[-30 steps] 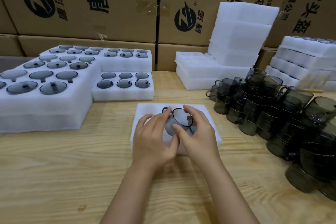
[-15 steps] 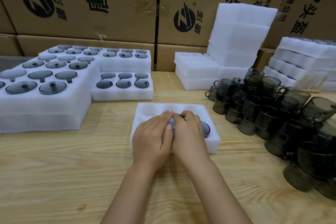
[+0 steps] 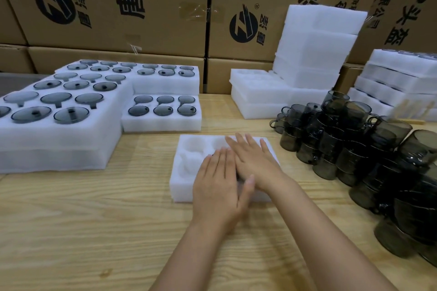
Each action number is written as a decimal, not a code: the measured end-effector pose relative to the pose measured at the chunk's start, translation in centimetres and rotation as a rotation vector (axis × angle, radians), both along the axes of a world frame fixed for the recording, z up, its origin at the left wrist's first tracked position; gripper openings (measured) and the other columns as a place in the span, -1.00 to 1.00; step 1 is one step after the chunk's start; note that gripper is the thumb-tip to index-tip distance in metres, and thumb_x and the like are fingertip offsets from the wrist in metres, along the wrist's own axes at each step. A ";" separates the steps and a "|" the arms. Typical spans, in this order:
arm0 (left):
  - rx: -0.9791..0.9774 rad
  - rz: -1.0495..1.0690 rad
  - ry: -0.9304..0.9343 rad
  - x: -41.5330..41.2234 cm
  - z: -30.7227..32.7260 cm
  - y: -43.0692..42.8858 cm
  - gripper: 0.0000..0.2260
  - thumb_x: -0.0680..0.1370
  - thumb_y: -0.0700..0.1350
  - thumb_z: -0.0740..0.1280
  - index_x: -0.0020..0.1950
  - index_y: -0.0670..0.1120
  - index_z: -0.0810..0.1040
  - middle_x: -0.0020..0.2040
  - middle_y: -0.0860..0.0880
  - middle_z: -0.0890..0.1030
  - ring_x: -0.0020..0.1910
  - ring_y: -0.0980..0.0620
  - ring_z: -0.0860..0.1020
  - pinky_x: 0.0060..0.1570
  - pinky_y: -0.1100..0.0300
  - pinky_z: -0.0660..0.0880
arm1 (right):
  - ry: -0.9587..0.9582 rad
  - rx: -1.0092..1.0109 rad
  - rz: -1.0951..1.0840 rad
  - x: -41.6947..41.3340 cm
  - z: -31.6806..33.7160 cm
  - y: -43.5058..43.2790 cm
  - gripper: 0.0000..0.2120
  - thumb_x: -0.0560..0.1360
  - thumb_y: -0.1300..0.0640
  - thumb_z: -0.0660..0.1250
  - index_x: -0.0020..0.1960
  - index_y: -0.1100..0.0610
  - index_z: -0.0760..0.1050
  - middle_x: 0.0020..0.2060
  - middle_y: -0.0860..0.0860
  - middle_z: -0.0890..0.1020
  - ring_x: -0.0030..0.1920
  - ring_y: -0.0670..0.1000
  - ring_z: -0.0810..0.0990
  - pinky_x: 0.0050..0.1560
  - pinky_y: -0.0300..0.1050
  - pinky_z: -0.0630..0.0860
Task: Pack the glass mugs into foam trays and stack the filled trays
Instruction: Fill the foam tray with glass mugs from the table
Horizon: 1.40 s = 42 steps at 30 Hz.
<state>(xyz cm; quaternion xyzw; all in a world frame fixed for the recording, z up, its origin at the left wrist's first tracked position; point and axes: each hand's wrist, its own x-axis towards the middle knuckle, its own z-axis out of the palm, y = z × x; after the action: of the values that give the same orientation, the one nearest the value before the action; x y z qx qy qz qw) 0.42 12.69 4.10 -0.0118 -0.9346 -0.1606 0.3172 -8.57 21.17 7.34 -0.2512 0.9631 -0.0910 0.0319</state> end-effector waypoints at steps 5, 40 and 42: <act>-0.043 0.101 -0.128 -0.2 0.0 0.4 -0.32 0.54 0.19 -0.04 0.25 -0.33 0.53 0.21 -0.24 0.58 0.26 -0.15 0.54 0.30 -0.09 0.38 | -0.016 0.093 0.024 -0.2 -0.3 -0.1 -0.51 0.63 -0.11 -0.22 0.54 -0.11 -0.14 0.54 -0.08 -0.19 0.52 -0.03 -0.25 0.47 0.02 -0.31; 0.010 -0.057 0.239 0.6 -1.2 -1.2 -0.57 0.56 -0.03 0.11 0.32 -0.23 0.48 0.30 -0.09 0.53 0.36 -0.10 0.44 0.40 -0.19 0.06 | 0.353 -0.177 -0.873 0.5 1.4 14.0 -0.71 0.56 0.25 0.19 0.27 0.24 0.38 0.19 0.23 0.42 0.02 0.33 0.50 -0.18 -0.02 0.34; 0.021 -0.070 0.238 0.5 -1.3 -1.2 -0.57 0.55 -0.04 0.11 0.33 -0.23 0.46 0.30 -0.08 0.53 0.36 -0.09 0.44 0.42 -0.17 0.05 | 0.375 -0.220 -0.865 0.4 1.2 14.1 -0.72 0.55 0.26 0.20 0.26 0.23 0.40 0.16 0.23 0.44 0.02 0.33 0.50 -0.17 -0.04 0.31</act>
<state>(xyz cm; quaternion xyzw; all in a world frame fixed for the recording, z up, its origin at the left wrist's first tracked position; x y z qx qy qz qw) 0.91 11.51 2.77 -0.0602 -0.8875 -0.1789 0.4203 -8.17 35.31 8.57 0.1584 0.9530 -0.1504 -0.2100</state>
